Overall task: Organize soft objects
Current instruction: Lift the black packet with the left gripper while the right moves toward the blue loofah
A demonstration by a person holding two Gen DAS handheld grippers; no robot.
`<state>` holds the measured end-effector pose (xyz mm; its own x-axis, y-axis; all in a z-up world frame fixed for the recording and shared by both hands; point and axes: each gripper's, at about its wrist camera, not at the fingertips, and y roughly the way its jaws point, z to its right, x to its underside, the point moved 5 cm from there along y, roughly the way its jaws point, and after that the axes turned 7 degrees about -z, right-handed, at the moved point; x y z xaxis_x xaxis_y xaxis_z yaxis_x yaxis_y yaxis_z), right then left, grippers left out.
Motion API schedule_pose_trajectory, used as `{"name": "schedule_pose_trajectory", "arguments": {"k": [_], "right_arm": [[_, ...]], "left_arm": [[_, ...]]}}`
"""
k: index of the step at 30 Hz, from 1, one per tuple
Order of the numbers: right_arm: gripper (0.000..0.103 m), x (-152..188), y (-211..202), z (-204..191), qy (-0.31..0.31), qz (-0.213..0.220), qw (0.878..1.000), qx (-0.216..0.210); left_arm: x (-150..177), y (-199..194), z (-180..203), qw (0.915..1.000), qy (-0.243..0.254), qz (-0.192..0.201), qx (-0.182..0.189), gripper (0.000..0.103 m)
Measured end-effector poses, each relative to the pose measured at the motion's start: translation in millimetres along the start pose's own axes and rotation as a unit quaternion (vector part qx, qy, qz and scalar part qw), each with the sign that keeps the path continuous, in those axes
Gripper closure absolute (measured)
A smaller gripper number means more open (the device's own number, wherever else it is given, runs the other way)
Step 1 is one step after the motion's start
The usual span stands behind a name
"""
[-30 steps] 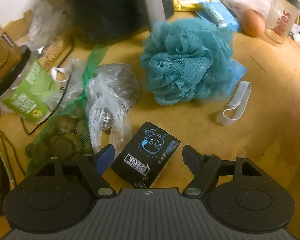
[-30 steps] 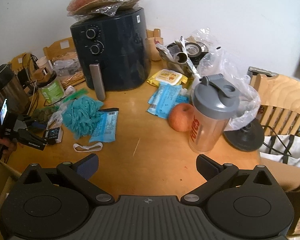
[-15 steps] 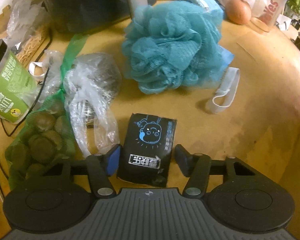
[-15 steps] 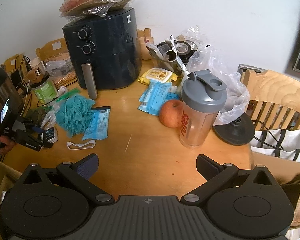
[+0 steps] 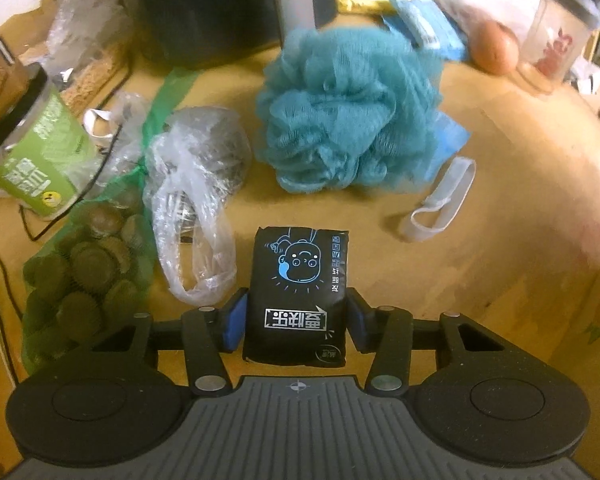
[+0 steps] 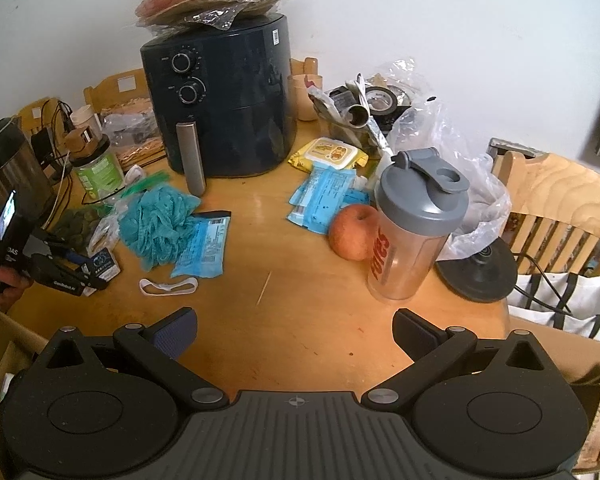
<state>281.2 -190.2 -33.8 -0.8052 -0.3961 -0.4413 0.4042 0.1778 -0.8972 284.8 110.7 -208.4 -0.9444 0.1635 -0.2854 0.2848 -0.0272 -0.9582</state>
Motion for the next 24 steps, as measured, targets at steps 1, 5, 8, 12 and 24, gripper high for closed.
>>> {"name": "schedule_pose_trajectory", "arguments": {"k": [1,5,8,12,24], "right_arm": [[0.000,-1,0,0,-0.002,0.000,1.000,-0.001],[0.000,-2,4,0,-0.008,-0.003,1.000,-0.008],[0.000,-4,8,-1,-0.014,-0.005,1.000,-0.017],[0.000,-8,15,-3,-0.019,-0.008,0.999,-0.027],[0.000,-26,32,-12,-0.044,-0.008,0.997,-0.061]], "left_arm": [[0,-4,0,1.0000,-0.006,0.004,0.002,0.055],[2,-23,-1,0.9994,-0.028,0.020,0.000,0.055],[5,-37,1,0.9985,-0.044,0.032,-0.001,0.055],[10,-54,5,0.9972,-0.056,0.046,-0.014,0.055],[32,-114,19,0.9871,-0.128,0.096,-0.016,0.055]]}}
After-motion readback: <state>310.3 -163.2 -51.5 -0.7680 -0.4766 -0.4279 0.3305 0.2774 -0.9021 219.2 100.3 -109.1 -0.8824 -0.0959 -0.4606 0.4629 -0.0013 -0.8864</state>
